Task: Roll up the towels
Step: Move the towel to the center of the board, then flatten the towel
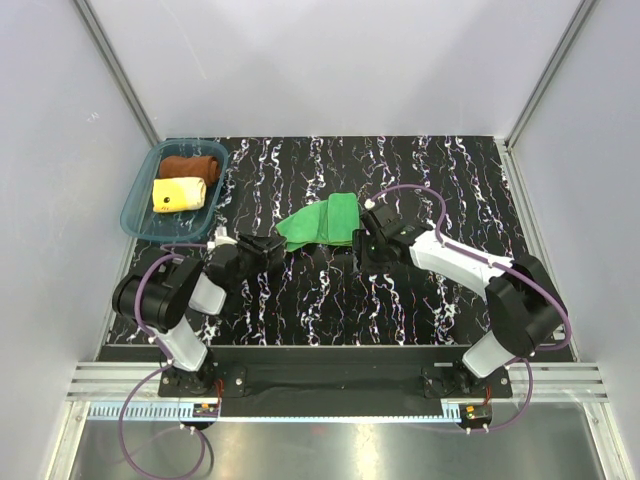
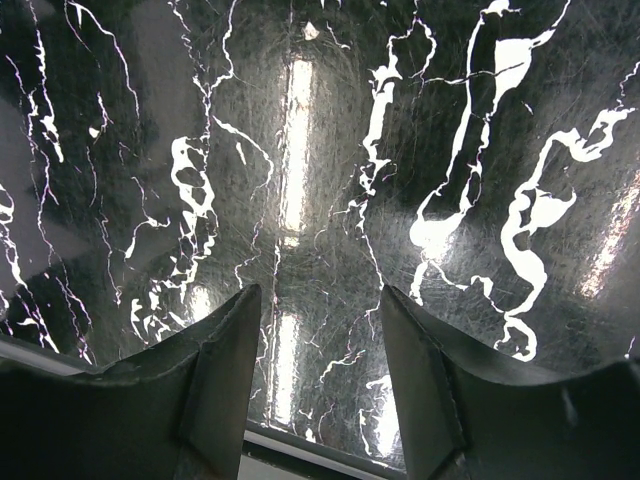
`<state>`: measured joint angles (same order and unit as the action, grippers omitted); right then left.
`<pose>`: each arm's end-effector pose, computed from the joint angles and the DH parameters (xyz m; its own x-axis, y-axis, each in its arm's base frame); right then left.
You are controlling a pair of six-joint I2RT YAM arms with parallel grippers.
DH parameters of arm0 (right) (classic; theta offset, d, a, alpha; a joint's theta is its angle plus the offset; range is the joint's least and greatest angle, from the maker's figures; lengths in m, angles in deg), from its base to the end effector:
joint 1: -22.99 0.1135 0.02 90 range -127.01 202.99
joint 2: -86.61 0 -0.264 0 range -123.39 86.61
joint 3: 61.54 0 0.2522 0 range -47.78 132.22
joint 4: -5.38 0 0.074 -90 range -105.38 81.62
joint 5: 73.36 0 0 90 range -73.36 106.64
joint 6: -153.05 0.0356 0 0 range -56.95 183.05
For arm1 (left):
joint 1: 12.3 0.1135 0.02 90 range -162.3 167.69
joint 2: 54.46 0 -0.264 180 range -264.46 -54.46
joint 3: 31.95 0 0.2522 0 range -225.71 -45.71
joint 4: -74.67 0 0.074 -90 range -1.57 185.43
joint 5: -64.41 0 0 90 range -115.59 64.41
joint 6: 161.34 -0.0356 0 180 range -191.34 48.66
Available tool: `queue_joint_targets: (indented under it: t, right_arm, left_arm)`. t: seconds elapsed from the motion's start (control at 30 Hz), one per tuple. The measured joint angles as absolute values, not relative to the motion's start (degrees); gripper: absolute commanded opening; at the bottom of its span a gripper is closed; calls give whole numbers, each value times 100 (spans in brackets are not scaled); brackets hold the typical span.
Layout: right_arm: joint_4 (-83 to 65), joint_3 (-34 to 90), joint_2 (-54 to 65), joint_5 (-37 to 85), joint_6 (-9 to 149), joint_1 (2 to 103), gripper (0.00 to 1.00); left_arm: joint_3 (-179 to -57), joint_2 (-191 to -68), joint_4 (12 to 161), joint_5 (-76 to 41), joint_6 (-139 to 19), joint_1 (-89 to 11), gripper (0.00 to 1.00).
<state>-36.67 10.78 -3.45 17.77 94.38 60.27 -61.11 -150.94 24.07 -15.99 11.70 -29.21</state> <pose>0.2507 0.1917 0.2059 -0.9063 -0.0366 -0.4209 -0.1665 0.9466 0.2762 0.2389 -0.0788 0.1117 -0.4697 -0.8802 -0.0684 -0.2200 0.1917 -0.9565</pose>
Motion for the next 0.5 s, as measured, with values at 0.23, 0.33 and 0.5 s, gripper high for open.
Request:
queue_joint_targets:
  t: [0.23,0.33,0.5]
  right_arm:
    - [-3650,1068,-345,1781,9438,6027,58]
    - [-3648,1068,-350,1781,9438,6027,58]
    - [-3648,1068,-391,1794,9438,6027,57]
  left_arm:
    - [-6166,-15088,2414,-1603,1170,-2912,45]
    - [-6231,-15099,2409,-1601,1175,-2912,45]
    - [-6441,-15381,2365,-1588,1249,-2912,42]
